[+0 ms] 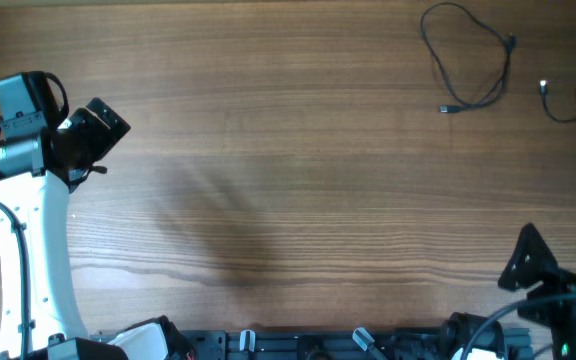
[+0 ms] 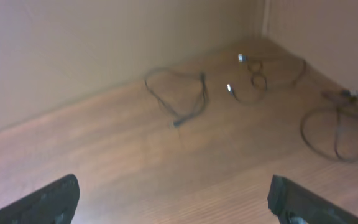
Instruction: Untangle cables
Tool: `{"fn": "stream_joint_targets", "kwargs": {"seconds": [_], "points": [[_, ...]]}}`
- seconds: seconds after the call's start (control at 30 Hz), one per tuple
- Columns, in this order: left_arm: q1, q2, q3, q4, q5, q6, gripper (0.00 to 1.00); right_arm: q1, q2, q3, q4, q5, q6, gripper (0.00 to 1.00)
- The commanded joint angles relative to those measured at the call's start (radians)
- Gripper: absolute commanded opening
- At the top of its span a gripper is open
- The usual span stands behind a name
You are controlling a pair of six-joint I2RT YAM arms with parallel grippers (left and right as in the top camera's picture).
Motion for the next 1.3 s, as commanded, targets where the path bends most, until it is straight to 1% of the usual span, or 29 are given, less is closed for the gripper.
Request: {"fn": "stream_joint_targets", "kwargs": {"seconds": [0.0,0.03,0.07,0.2,0.23,0.37,0.5,0.6,0.67,0.77,0.87,1.0,1.13,1.27], "points": [[0.004,-0.008,0.007,0.002,0.004,0.005,1.0,0.002,-0.013,-0.117,0.134,-0.035,-0.013,1.0],[0.004,-0.008,0.007,0.002,0.004,0.005,1.0,0.002,-0.013,-0.155,0.189,-0.04,-0.012,1.0],[0.004,-0.008,0.007,0.002,0.004,0.005,1.0,0.002,-0.013,-0.224,0.294,-0.067,-0.013,1.0],[0.004,-0.008,0.007,0.002,0.004,0.005,1.0,0.002,-0.015,-0.37,0.478,-0.137,-0.047,1.0],[0.004,-0.008,0.007,0.002,0.004,0.005,1.0,0.002,-0.029,-0.44,0.546,-0.162,-0.048,1.0],[0.004,-0.008,0.007,0.002,0.004,0.005,1.0,0.002,-0.121,-0.599,0.661,-0.191,-0.038,1.0],[0.004,-0.008,0.007,0.002,0.004,0.005,1.0,0.002,-0.248,-0.79,0.85,-0.209,-0.019,1.0],[0.004,-0.008,0.007,0.002,0.004,0.005,1.0,0.003,-0.3,-0.934,1.02,-0.211,-0.008,1.0],[0.004,-0.008,0.007,0.002,0.004,0.005,1.0,0.024,-0.312,-1.015,1.097,-0.202,-0.009,0.99],[0.004,-0.008,0.007,0.002,0.004,0.005,1.0,0.074,-0.337,-1.095,1.157,-0.158,-0.008,1.0],[0.004,-0.008,0.007,0.002,0.004,0.005,1.0,0.1,-0.349,-1.137,1.194,-0.122,0.0,1.0],[0.004,-0.008,0.007,0.002,0.004,0.005,1.0,0.1,-0.399,-1.202,1.217,-0.029,0.084,1.0],[0.004,-0.008,0.007,0.002,0.004,0.005,1.0,0.1,-0.452,-1.254,1.217,-0.025,0.116,1.0],[0.004,-0.008,0.007,0.002,0.004,0.005,1.0,0.1,-0.459,-1.298,1.23,-0.025,0.089,1.0]]}}
